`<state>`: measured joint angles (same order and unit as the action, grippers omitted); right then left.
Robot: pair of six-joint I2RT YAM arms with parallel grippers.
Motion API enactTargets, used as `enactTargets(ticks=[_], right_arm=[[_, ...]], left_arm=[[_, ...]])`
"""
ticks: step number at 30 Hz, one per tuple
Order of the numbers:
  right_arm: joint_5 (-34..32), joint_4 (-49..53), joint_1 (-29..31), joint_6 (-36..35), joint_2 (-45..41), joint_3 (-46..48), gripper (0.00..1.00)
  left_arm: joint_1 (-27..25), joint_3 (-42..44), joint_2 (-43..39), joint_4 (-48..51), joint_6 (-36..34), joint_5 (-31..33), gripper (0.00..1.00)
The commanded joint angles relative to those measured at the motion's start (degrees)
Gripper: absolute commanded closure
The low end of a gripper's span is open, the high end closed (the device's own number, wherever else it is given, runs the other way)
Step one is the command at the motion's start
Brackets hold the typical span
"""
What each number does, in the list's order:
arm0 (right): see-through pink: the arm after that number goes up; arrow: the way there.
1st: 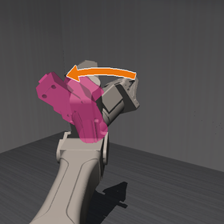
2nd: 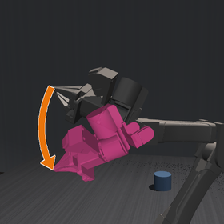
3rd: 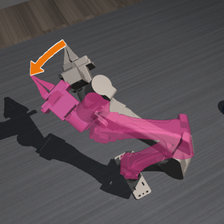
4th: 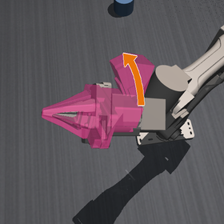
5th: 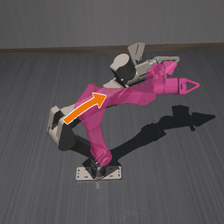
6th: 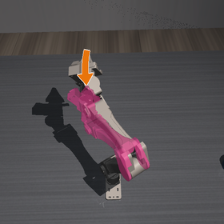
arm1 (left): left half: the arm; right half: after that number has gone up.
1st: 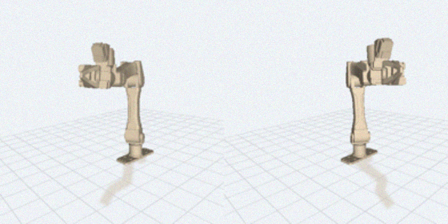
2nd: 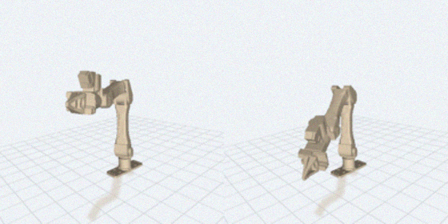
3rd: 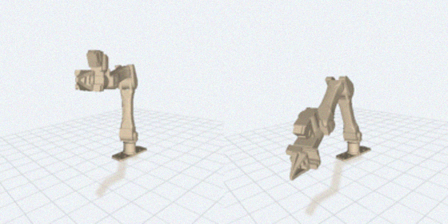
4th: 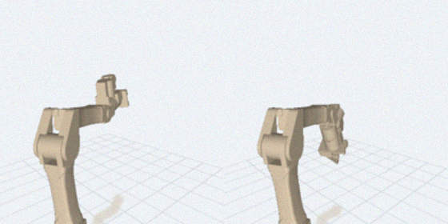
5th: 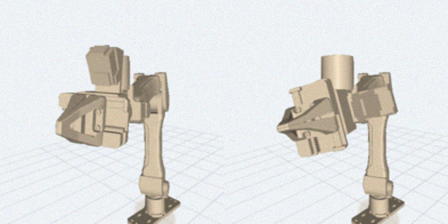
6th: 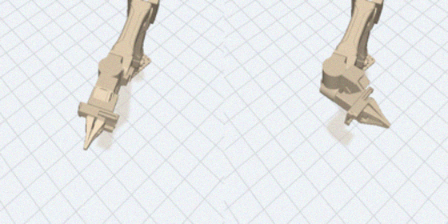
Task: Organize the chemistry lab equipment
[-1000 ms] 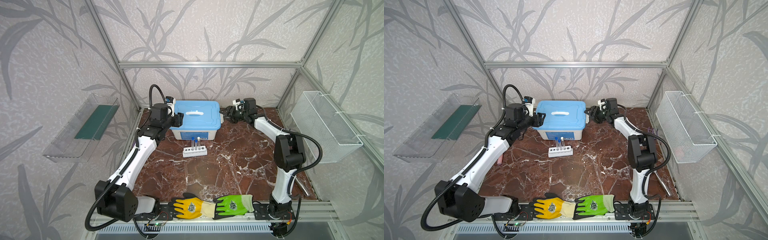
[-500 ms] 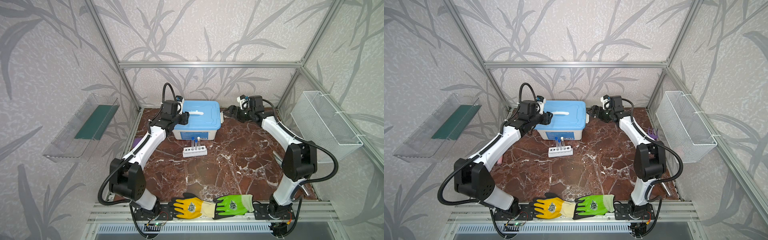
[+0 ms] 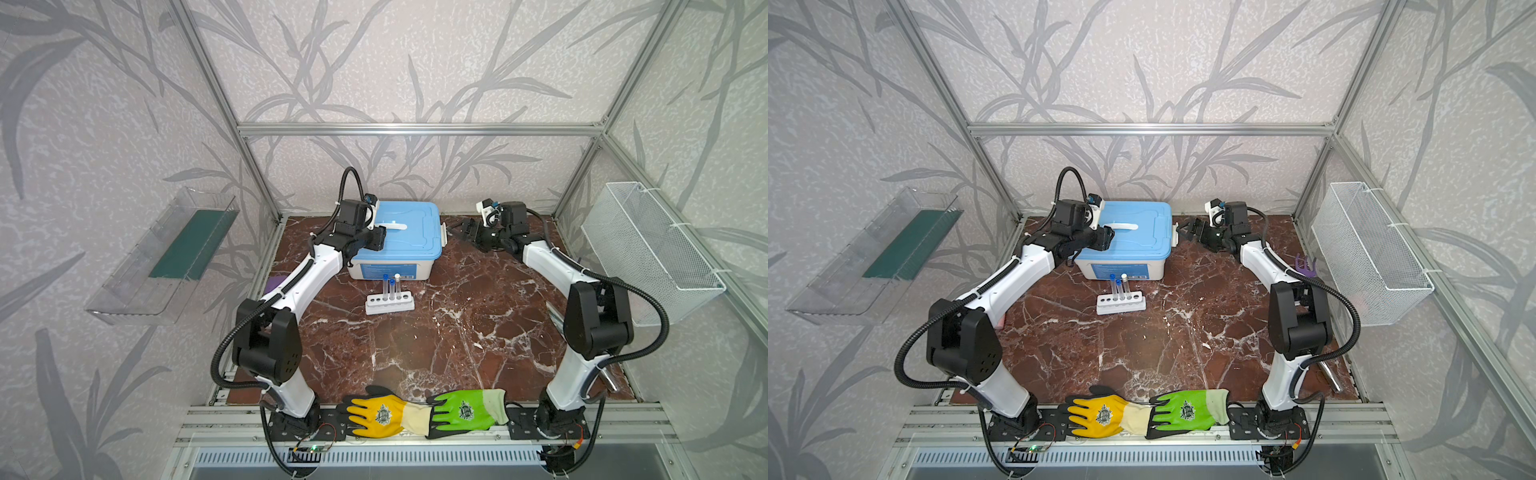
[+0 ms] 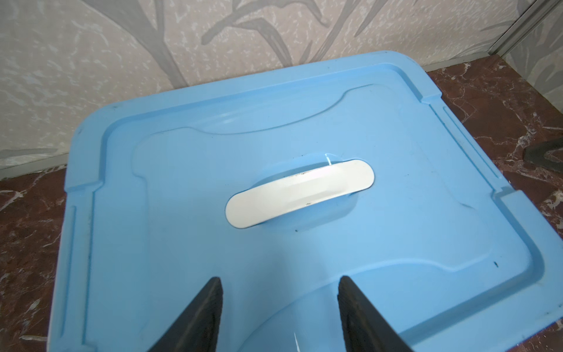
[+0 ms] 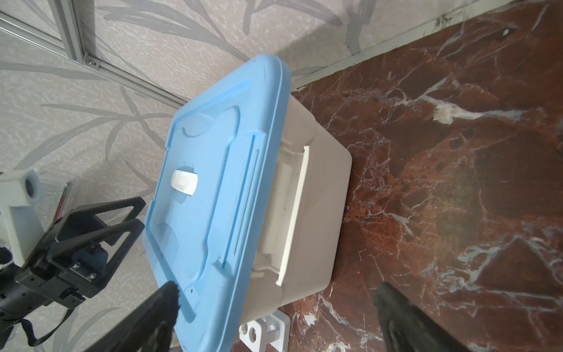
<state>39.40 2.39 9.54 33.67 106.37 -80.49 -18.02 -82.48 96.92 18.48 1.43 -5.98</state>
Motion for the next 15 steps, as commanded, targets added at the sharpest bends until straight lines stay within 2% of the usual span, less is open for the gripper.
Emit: enactTargets(ticks=[1,15], right_arm=[[3.96,-6.37,-0.14,4.53,3.01,0.06,0.01],[9.66,-21.17,1.12,13.47,8.72,-0.17,0.01]], left_arm=[[-0.74,-2.05,1.04,0.85,-1.08,1.07,0.39],[-1.14,0.82,1.04,-1.65,-0.66,1.64,0.41]])
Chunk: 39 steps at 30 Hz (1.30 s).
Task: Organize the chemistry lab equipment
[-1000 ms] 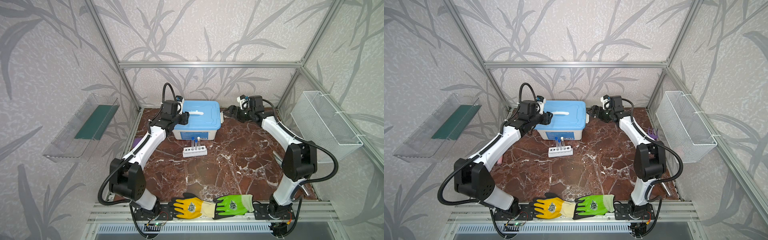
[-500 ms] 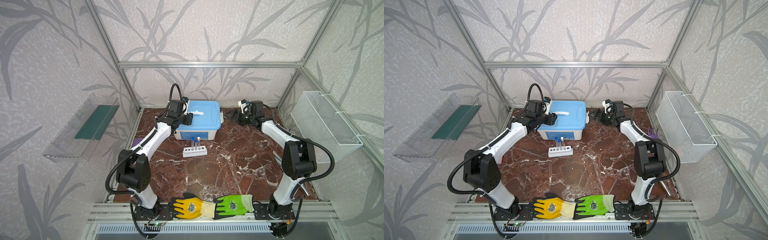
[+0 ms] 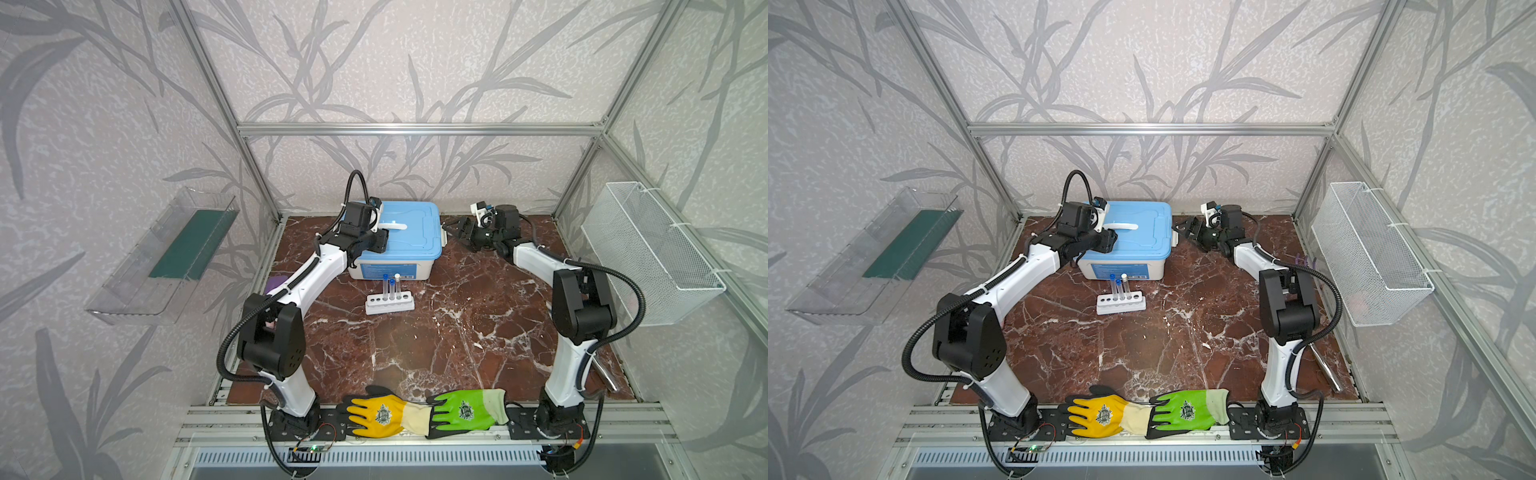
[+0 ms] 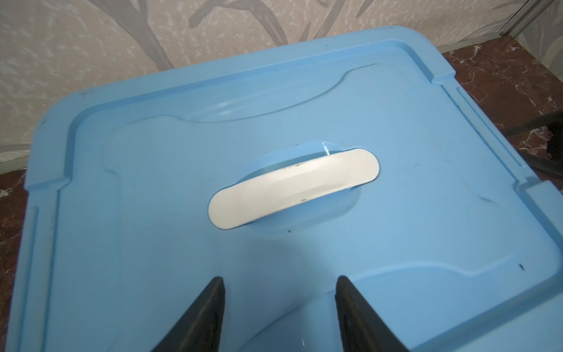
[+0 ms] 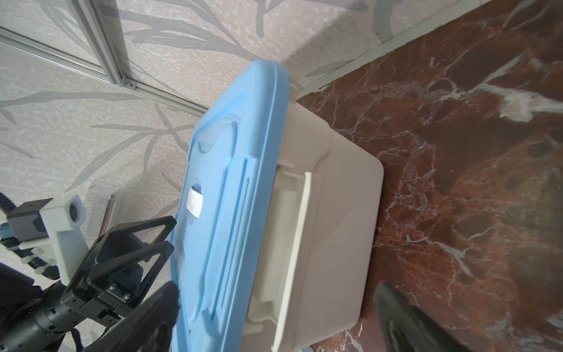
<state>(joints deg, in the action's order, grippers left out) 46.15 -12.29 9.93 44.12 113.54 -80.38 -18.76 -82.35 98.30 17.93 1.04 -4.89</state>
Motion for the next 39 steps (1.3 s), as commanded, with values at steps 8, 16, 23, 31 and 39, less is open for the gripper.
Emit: enactTargets(ticks=[8,16,23,31,39], right_arm=[[2.98,-7.04,2.41,3.47,3.79,-2.1,0.01],[2.59,-5.67,3.95,3.18,4.21,-3.95,0.0],[2.27,-4.32,4.3,3.86,5.17,-5.13,0.08],[1.38,1.12,4.57,0.9,4.25,-7.22,0.17],[-1.56,9.01,5.01,-4.16,2.62,-9.0,0.3]], left_arm=[[-0.4,1.71,-0.34,-1.32,-0.6,1.17,0.42],[-0.44,2.45,-0.29,-2.28,-0.43,0.57,0.43],[-0.33,3.66,-0.34,-3.58,-0.16,0.53,0.43],[-0.31,3.93,-0.36,-4.01,-0.34,0.2,0.43],[-0.31,4.34,-0.03,-5.01,0.19,-0.57,0.43]])
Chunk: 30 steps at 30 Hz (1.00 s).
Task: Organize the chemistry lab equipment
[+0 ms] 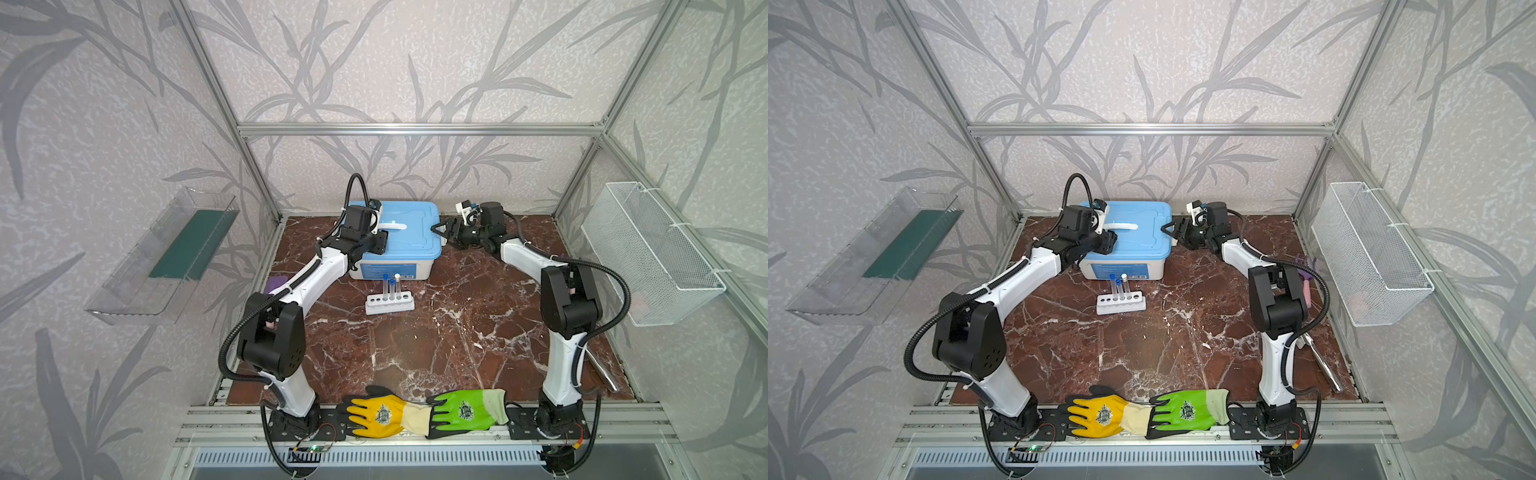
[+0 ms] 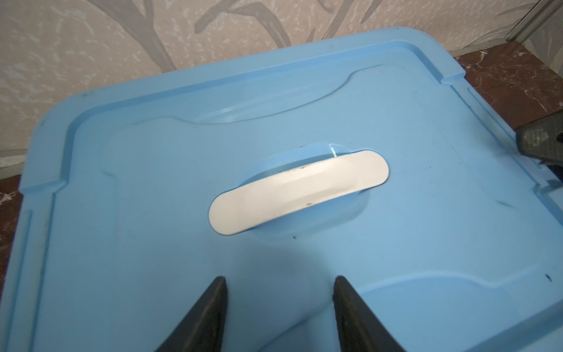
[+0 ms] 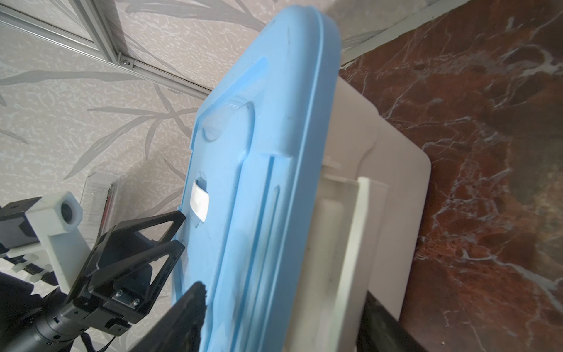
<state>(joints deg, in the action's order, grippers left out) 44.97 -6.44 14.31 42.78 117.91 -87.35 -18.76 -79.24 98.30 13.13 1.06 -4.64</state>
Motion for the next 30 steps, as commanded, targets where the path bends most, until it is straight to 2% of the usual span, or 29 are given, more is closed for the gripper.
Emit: enactTargets(ticks=[1,11,17,30], right_arm=[[-0.81,3.92,0.72,-3.41,-1.95,-2.19,0.32],[-2.95,8.73,1.47,-5.86,-2.5,-4.26,0.4],[-6.22,14.6,2.35,-10.57,-3.02,-6.58,0.45],[-10.11,20.85,3.53,-13.66,-2.52,-10.06,0.48]], left_arm=[[-0.31,1.28,-0.04,-0.33,0.17,-0.96,0.43],[-0.31,1.57,-0.56,-0.73,0.08,-0.98,0.44],[-0.31,1.99,-0.58,-1.39,0.42,-1.16,0.44],[-0.31,2.43,-0.73,-2.06,0.79,-1.64,0.44]])
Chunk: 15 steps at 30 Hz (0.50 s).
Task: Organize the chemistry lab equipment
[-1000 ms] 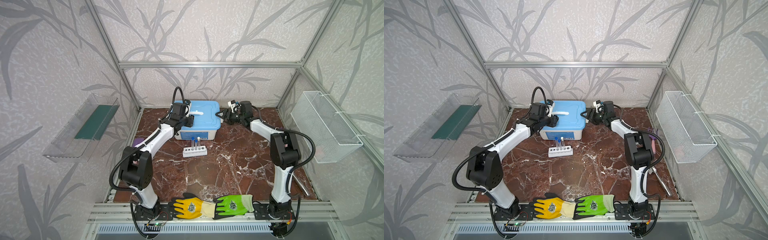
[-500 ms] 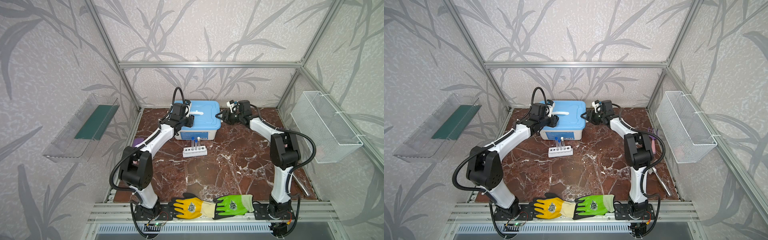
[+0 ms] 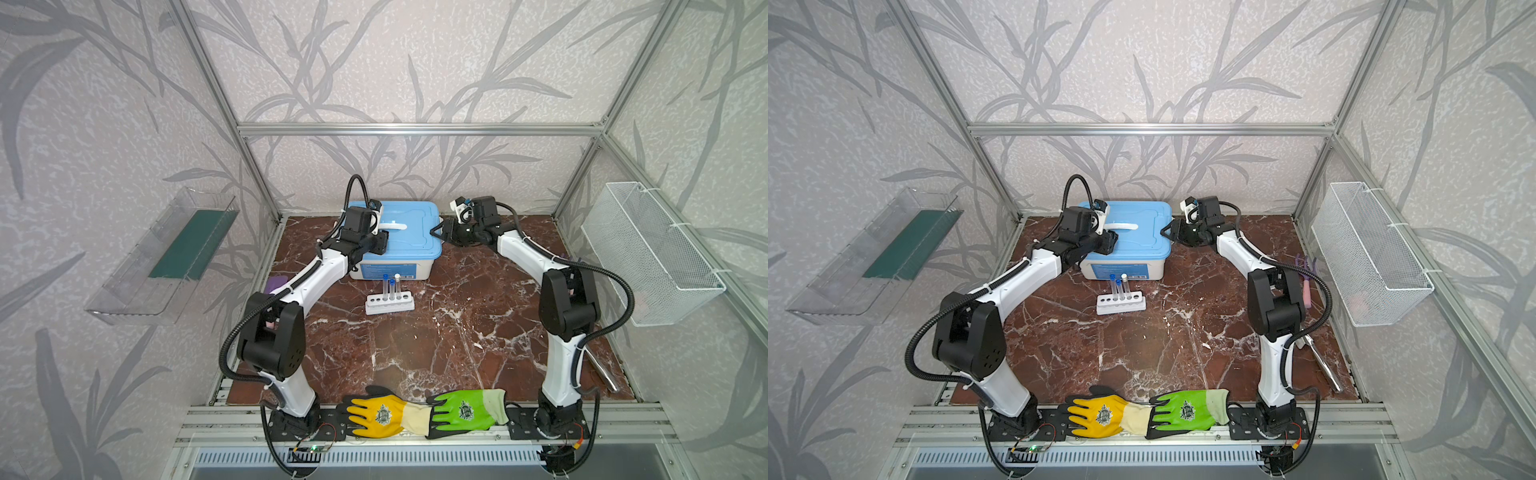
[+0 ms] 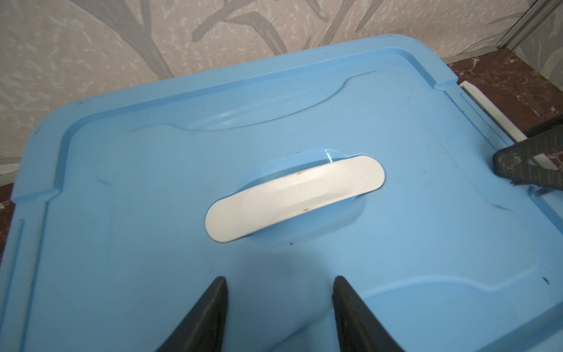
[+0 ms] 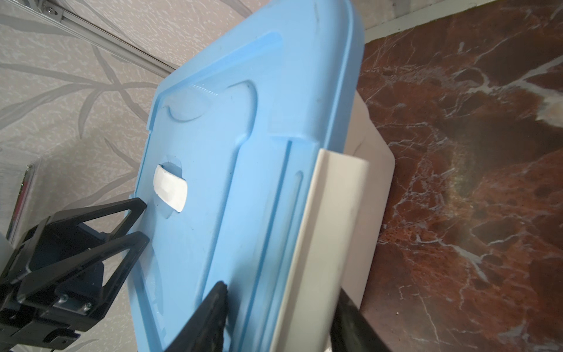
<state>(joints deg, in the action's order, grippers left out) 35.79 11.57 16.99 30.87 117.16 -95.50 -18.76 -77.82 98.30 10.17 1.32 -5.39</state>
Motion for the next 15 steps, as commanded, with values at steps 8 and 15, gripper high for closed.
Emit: enactTargets(ticks=[8,15], right_arm=[[-5.12,8.75,1.85,-4.97,-1.46,-5.12,0.51],[-6.26,11.03,2.22,-6.09,-0.53,-6.45,0.51]], left_arm=[[-0.31,0.84,-0.51,1.08,0.52,-1.13,0.44],[-0.31,0.74,-0.28,1.08,0.61,-1.74,0.44]])
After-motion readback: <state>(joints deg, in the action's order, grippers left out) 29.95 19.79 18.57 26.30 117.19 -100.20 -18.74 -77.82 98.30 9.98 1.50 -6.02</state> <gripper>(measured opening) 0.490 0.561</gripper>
